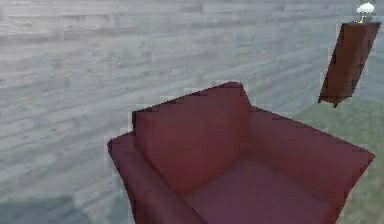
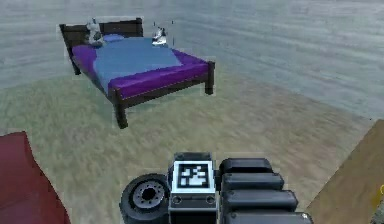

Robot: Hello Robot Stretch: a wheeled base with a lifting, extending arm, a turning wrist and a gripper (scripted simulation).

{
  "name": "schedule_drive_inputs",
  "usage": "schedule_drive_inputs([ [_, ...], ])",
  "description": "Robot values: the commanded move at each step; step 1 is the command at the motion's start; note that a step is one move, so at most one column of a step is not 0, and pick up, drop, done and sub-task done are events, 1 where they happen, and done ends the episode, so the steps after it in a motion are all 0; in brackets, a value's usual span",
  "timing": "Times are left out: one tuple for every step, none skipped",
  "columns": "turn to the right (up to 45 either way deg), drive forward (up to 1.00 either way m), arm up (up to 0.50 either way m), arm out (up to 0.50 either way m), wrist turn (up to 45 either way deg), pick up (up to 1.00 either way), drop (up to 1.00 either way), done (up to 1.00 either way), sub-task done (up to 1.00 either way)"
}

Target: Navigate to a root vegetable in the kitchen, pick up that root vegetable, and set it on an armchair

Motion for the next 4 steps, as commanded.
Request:
schedule_drive_inputs([
  [-36.0,0.0,0.0,0.0,0.0,0.0,0.0,0.0,0.0],
  [0.0,0.2,0.0,0.0,0.0,0.0,0.0,0.0,0.0],
  [45.0,0.0,0.0,0.0,0.0,0.0,0.0,0.0,0.0],
  [45.0,0.0,0.0,0.0,0.0,0.0,0.0,0.0,0.0],
])
